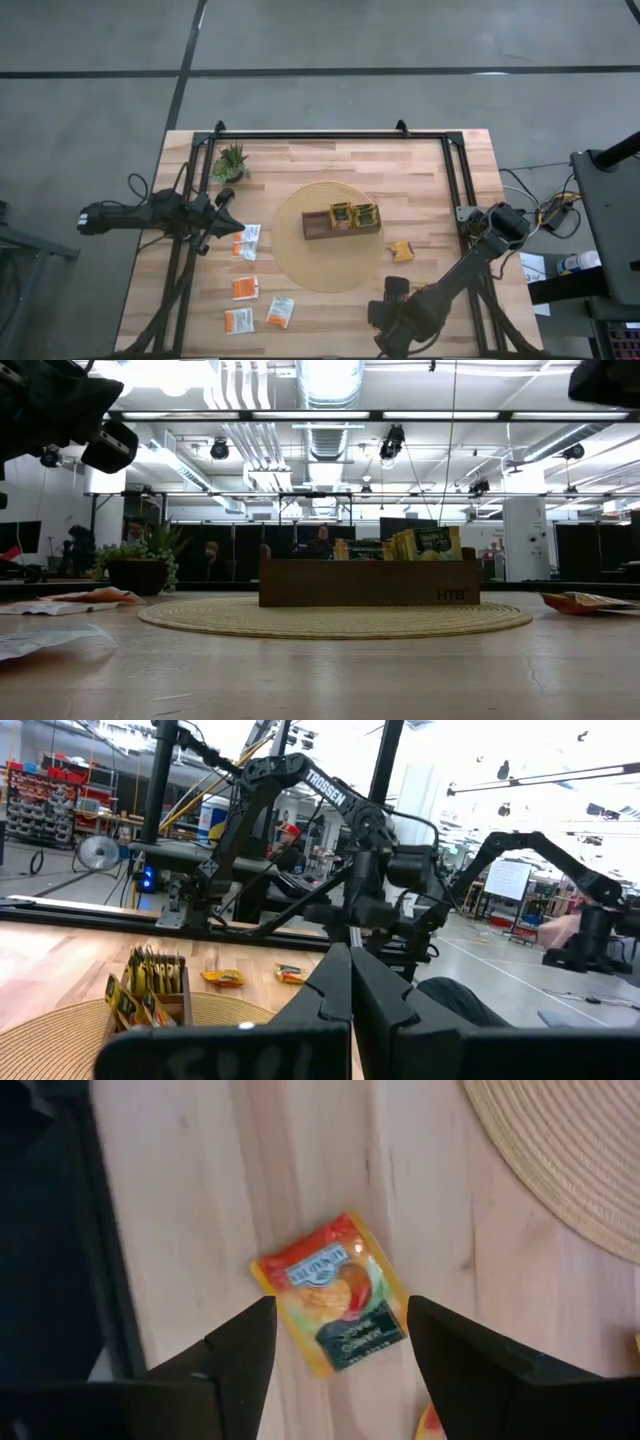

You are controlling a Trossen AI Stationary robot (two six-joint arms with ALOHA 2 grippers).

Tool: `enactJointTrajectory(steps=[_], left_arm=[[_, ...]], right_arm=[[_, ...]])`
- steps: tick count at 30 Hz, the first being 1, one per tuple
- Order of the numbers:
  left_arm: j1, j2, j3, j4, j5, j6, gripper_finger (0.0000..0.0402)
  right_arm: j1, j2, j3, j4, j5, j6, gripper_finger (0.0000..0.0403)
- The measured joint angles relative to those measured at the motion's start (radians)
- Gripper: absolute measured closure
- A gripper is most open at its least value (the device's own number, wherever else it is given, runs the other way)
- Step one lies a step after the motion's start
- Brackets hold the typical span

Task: Pick & Place Tea
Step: Put the bottom yellow tea bag into the middle of the wooden organizer

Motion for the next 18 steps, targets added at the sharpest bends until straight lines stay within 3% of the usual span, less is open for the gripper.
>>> enactJointTrajectory(steps=[10, 18], left_arm=[[0.000, 0.000, 0.000, 0.000, 0.000, 0.000, 0.0402], [0.000, 0.000, 0.000, 0.000, 0.000, 0.000, 0.0402]], right_arm=[[-0.005, -0.002, -0.137, 0.022, -0.089, 0.269, 0.0179], [-0.009, -0.002, -0.242, 0.231, -0.105, 0.338, 0.0179]])
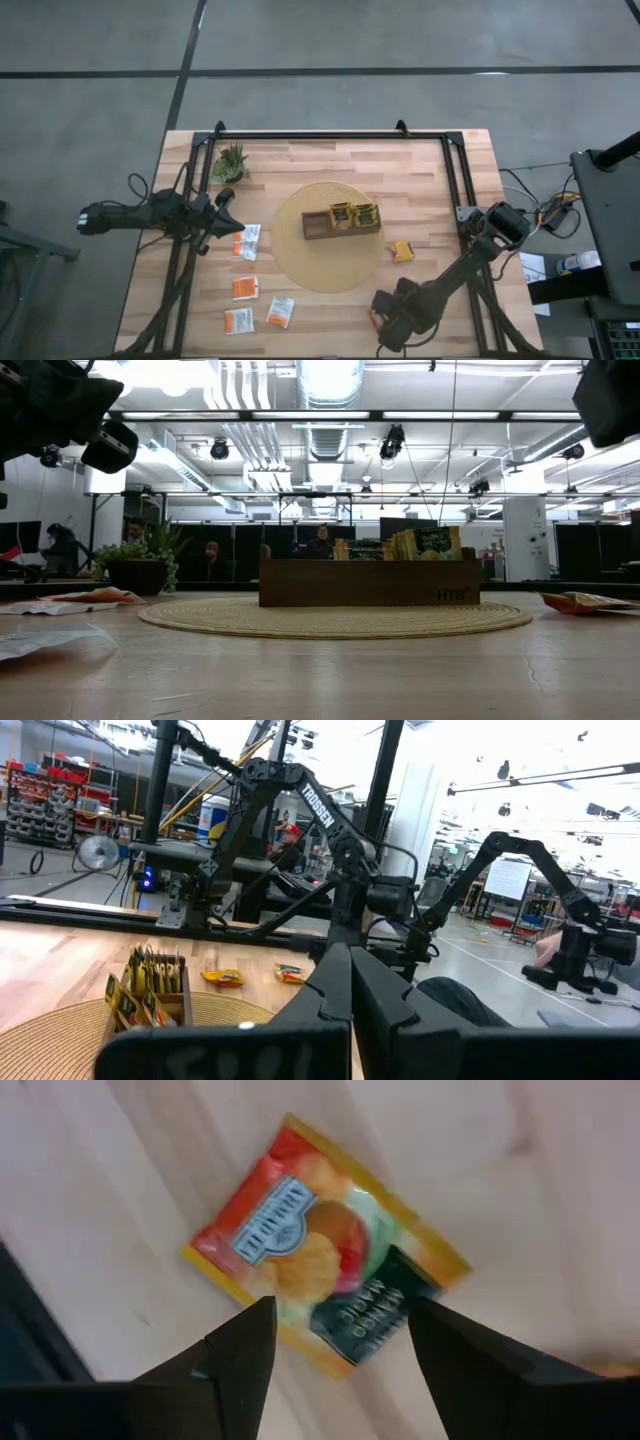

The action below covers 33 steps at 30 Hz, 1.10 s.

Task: Pick & Place Tea
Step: Put the bottom yellow tea bag into the middle of the wooden organizer

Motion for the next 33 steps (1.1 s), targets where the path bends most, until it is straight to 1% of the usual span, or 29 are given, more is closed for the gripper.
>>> enactJointTrajectory(steps=[3, 7, 10, 13, 15, 17, 24, 25, 28, 31, 33], left_arm=[[0.000, 0.000, 0.000, 0.000, 0.000, 0.000, 0.0402], [0.000, 0.000, 0.000, 0.000, 0.000, 0.000, 0.0402], [0.000, 0.000, 0.000, 0.000, 0.000, 0.000, 0.0402], [0.000, 0.000, 0.000, 0.000, 0.000, 0.000, 0.0402], [0.000, 0.000, 0.000, 0.000, 0.000, 0.000, 0.0402], [0.000, 0.000, 0.000, 0.000, 0.000, 0.000, 0.0402], [0.000, 0.000, 0.000, 0.000, 0.000, 0.000, 0.0402], [0.000, 0.000, 0.000, 0.000, 0.000, 0.000, 0.0402], [0.000, 0.000, 0.000, 0.000, 0.000, 0.000, 0.0402], [0.000, 0.000, 0.000, 0.000, 0.000, 0.000, 0.0402], [0.000, 0.000, 0.000, 0.000, 0.000, 0.000, 0.0402]], right_arm=[[-0.002, -0.005, -0.046, 0.078, -0.021, 0.047, 0.0179], [-0.002, -0.010, -0.099, 0.106, -0.026, 0.115, 0.0179], [-0.002, -0.011, -0.117, 0.102, -0.025, 0.105, 0.0180], [-0.005, -0.011, -0.124, 0.095, -0.023, 0.089, 0.0192], [-0.005, -0.011, -0.126, 0.082, -0.011, 0.075, 0.0212], [-0.005, -0.011, -0.125, 0.063, -0.002, 0.054, 0.0240], [-0.011, -0.010, -0.122, 0.010, -0.003, -0.012, 0.0372], [-0.012, -0.010, -0.122, 0.010, -0.003, -0.028, 0.0383], [-0.014, -0.006, -0.100, -0.033, -0.004, -0.066, 0.0390], [-0.016, 0.000, -0.051, -0.144, -0.006, -0.137, 0.0393], [-0.017, 0.008, -0.009, -0.229, 0.012, -0.184, 0.0394]])
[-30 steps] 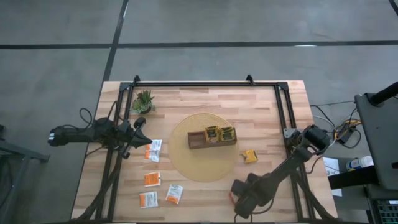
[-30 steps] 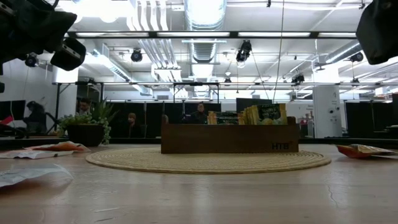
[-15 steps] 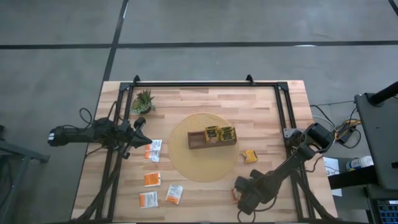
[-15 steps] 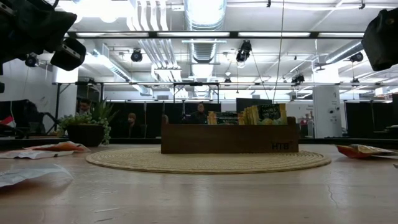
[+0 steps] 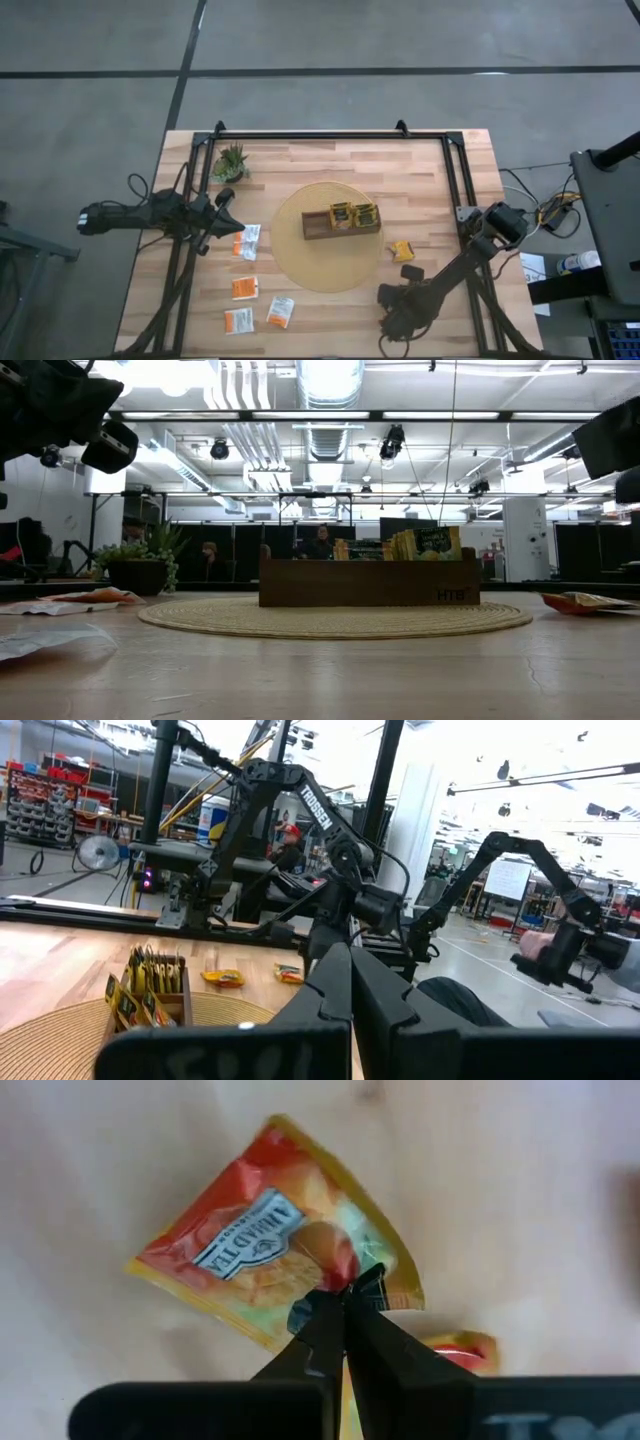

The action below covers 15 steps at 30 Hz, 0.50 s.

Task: Pick & Place Tea
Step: Put the bottom yellow tea bag into the middle of the wooden organizer

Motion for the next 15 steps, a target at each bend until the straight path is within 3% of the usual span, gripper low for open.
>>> enactJointTrajectory(steps=[6, 15], left_arm=[[0.000, 0.000, 0.000, 0.000, 0.000, 0.000, 0.0402], [0.000, 0.000, 0.000, 0.000, 0.000, 0.000, 0.0402]], right_arm=[[0.000, -0.003, 0.135, -0.188, 0.173, -0.153, 0.0394], [-0.054, -0.003, 0.218, -0.227, 0.478, -0.313, 0.0394]])
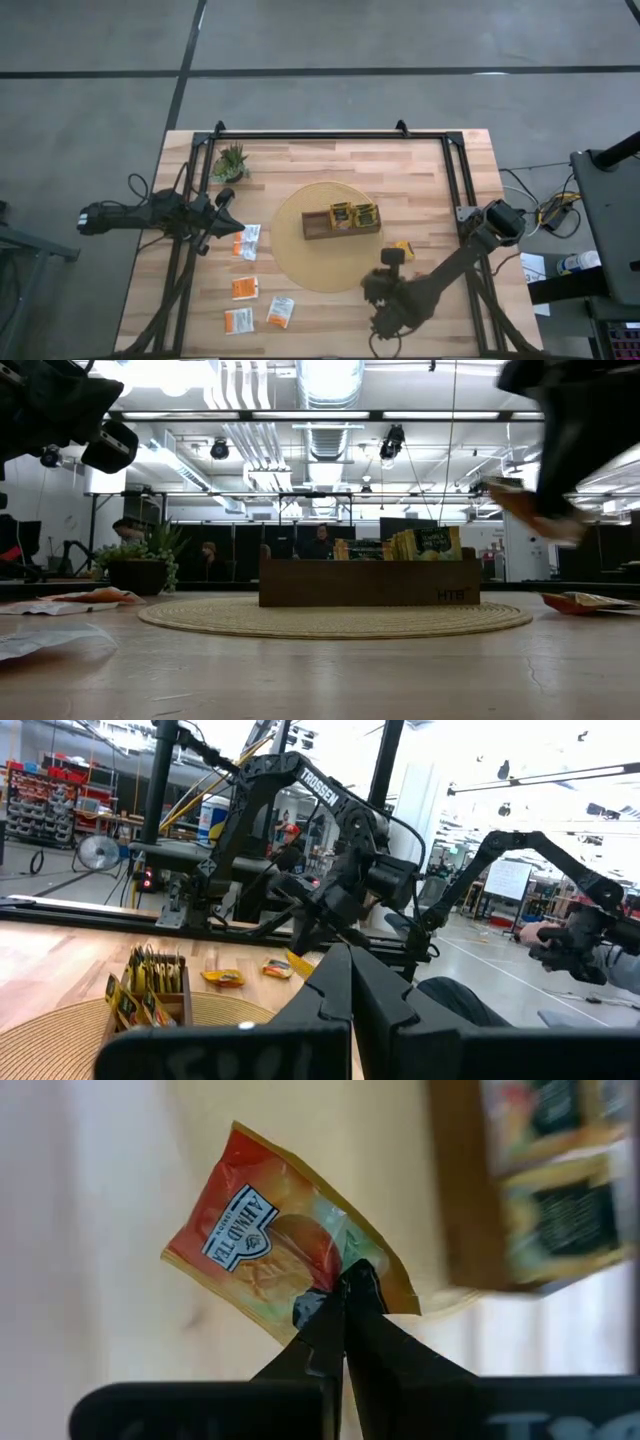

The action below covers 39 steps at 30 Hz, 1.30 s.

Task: Pick & Place Tea
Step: Put the bottom yellow tea bag into the middle of the wooden organizer

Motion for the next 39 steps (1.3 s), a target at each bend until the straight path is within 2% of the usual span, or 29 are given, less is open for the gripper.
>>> enactJointTrajectory(steps=[3, 11, 17, 28, 36, 39], left_arm=[[0.000, 0.000, 0.000, 0.000, 0.000, 0.000, 0.0402], [0.000, 0.000, 0.000, 0.000, 0.000, 0.000, 0.0402], [0.000, 0.000, 0.000, 0.001, 0.000, 0.000, 0.0402], [0.000, 0.000, 0.000, 0.001, 0.000, 0.000, 0.0402], [0.000, 0.000, 0.000, 0.001, 0.000, 0.000, 0.0402], [0.000, 0.000, 0.000, 0.001, 0.000, 0.000, 0.0402]], right_arm=[[-0.042, 0.000, 0.011, -0.006, 0.074, -0.055, 0.0394], [-0.176, 0.010, 0.049, -0.022, 0.159, -0.218, 0.0394], [-0.236, 0.010, 0.105, -0.018, 0.251, -0.343, 0.0394], [-0.316, 0.016, 0.176, 0.013, 0.318, -0.522, 0.0394], [-0.368, 0.149, 0.308, -0.008, 0.321, -0.699, 0.0394], [-0.374, 0.233, 0.401, -0.120, 0.343, -0.723, 0.0394]])
